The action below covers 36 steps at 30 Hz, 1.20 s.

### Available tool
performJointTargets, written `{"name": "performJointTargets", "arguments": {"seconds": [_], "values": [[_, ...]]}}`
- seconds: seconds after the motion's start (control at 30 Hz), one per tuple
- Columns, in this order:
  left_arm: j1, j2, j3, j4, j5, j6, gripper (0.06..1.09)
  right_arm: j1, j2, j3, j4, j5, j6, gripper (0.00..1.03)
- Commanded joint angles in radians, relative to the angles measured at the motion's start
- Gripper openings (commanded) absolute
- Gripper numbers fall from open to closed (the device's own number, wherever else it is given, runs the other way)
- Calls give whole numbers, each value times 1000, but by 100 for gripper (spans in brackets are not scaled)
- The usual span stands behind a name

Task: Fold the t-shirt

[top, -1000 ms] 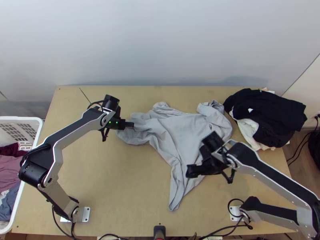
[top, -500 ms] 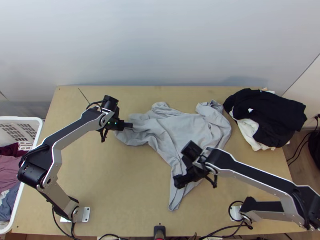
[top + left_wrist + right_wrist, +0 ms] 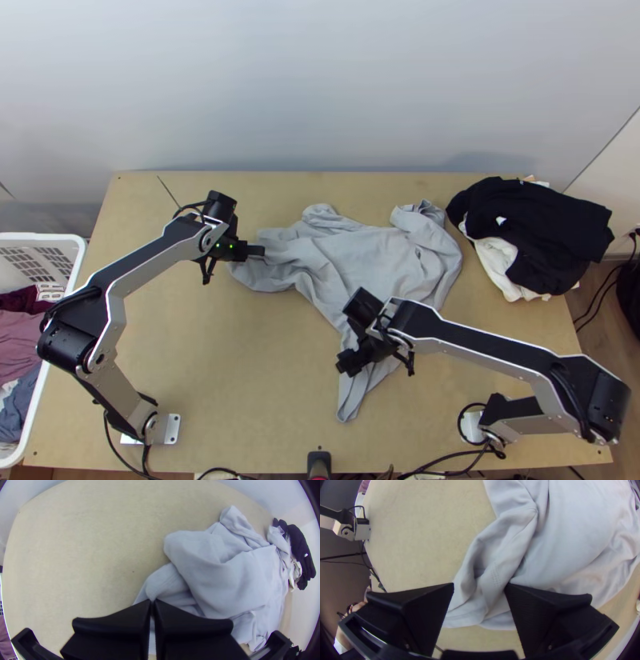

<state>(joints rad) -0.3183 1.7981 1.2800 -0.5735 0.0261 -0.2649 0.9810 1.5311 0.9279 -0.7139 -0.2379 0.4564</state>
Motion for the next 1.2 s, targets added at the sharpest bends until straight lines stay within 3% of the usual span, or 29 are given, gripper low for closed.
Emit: {"name": "performJointTargets", "arguments": {"seconds": [0.0, 0.07, 0.3, 0.5, 0.87, 1.17], "values": [[1, 9, -1, 1, 1, -4, 10, -1, 17, -27, 57, 34, -38, 28], [4, 9, -1, 0, 3, -4, 10, -7, 9, -27, 67, 40, -56, 3], [7, 6, 1, -5, 1, -5, 10, -68, -57, -14, 31, 45, -58, 3], [67, -71, 30, -25, 3, -30, 10, -200, -140, 123, -71, 68, -104, 3], [214, -206, 271, -256, 15, -100, 10, -458, -169, 562, -251, 140, -191, 3], [352, -266, 527, -419, 15, -145, 10, -677, -190, 851, -271, 200, -232, 3]]}}
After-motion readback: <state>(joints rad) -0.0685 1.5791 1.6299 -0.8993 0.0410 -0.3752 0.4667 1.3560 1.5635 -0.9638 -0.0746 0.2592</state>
